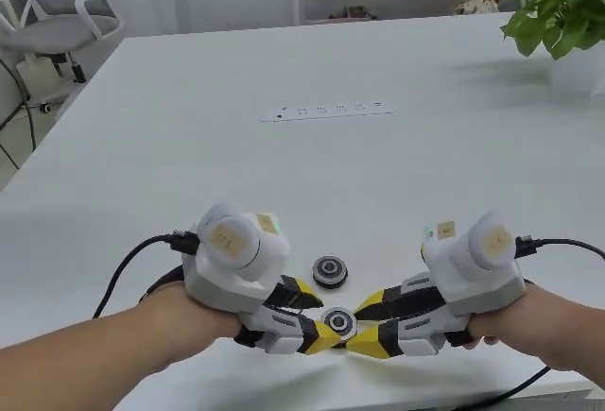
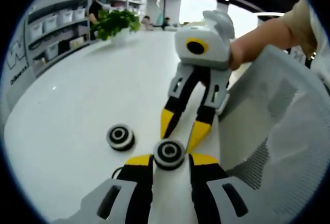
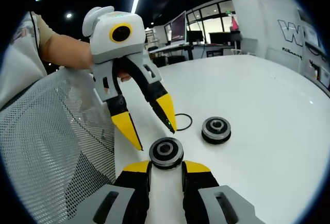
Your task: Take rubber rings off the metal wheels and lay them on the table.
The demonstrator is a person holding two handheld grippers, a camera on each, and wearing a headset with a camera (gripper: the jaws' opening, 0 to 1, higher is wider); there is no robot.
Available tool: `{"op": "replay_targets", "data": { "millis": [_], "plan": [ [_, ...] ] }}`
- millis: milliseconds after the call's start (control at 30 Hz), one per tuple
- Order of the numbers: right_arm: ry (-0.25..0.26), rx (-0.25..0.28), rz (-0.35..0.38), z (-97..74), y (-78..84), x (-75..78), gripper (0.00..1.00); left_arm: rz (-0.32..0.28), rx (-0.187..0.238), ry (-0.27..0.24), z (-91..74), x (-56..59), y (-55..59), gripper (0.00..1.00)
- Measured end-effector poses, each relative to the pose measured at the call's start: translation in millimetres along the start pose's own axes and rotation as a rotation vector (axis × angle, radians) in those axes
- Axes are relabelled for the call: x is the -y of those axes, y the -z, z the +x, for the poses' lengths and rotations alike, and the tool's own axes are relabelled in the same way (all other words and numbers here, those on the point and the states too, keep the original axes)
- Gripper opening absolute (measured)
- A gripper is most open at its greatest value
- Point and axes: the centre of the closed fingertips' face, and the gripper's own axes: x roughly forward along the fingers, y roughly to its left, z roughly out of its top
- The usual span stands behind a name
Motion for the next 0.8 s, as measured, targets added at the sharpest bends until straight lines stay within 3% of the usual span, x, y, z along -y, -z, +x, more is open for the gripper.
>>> {"op": "replay_targets", "data": {
  "millis": [567,667,700,800],
  "plan": [
    [0.010,0.004,-0.007,-0.2,0.9,0.8,0.19,0.026,0.004,-0.012,9.0,0.5,-3.0,0.18],
    [0.012,0.003,-0.009,-0.1,1.1,0.7,0.18,0.042,-0.013,-0.026,9.7,1.8,0.2,0.16],
    [0.013,0.003,-0.009,-0.1,1.1,0.7,0.18,0.066,0.004,-0.035,9.8,1.1,-2.4,0.15],
    [0.014,0.005,-0.005,-0.1,1.4,0.9,0.18,0.060,0.005,-0.040,8.0,0.8,-1.2,0.15]
  ]
}}
